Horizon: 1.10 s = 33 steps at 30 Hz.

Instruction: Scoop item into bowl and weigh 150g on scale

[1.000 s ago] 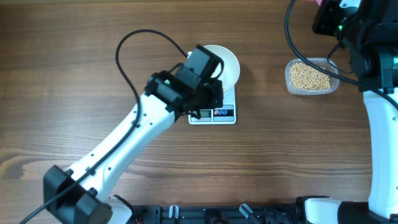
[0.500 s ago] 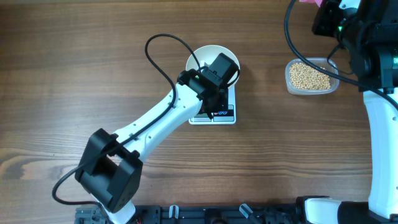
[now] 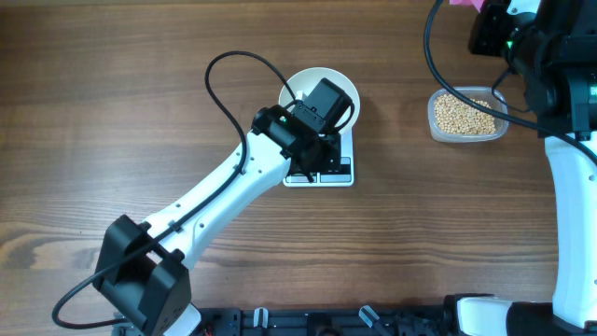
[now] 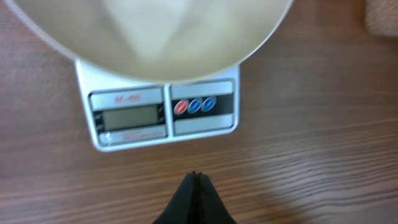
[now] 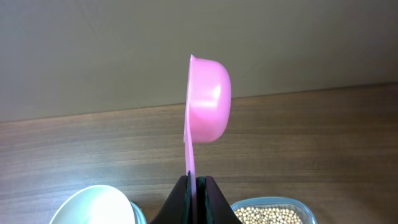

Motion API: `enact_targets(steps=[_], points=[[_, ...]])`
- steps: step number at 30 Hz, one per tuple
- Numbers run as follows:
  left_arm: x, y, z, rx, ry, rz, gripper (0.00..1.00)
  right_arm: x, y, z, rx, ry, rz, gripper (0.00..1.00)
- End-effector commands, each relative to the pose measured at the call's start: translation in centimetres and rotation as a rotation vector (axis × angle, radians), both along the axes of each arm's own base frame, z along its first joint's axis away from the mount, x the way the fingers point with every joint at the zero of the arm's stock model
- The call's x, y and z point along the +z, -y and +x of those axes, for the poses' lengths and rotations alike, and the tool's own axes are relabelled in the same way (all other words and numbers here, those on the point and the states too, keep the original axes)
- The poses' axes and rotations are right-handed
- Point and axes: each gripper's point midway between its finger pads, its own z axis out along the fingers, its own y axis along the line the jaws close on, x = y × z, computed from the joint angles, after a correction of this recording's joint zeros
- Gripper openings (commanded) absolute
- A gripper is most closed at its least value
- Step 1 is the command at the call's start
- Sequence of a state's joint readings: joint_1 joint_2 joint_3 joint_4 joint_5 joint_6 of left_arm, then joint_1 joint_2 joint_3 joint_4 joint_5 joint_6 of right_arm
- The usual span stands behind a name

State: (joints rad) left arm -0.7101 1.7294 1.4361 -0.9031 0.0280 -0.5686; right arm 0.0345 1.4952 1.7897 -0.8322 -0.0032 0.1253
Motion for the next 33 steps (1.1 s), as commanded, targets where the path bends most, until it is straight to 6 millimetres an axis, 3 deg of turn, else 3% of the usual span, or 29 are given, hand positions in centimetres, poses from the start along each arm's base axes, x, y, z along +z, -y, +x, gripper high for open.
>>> enact_targets(steps=[1, 5, 9, 16, 21, 33], points=[[-1.4, 0.7, 0.0, -0.019, 0.019, -0.033, 0.04, 0.3, 0.1, 0.3, 0.006, 0.01, -0.022, 0.04], [-2.6, 0.9, 0.3, -0.019, 0.032, -0.043, 0.04, 0.4, 0.1, 0.3, 0.012, 0.015, -0.031, 0.04], [-5.1, 0.3, -0.4, -0.019, -0.009, -0.008, 0.04, 0.4, 0.1, 0.3, 0.019, 0.015, -0.043, 0.04], [-7.1, 1.0, 0.2, -0.028, 0.042, -0.048, 0.04, 0.4, 0.1, 0.3, 0.019, 0.016, -0.043, 0.04], [-8.9, 0.1, -0.3, -0.021, 0.04, -0.027, 0.04, 0.4, 0.1, 0.3, 0.019, 0.016, -0.043, 0.04], [-9.9, 1.4, 0.4, -0.032, 0.092, -0.068, 0.04, 0.6, 0.1, 0.4, 0.019, 0.022, -0.043, 0.04]])
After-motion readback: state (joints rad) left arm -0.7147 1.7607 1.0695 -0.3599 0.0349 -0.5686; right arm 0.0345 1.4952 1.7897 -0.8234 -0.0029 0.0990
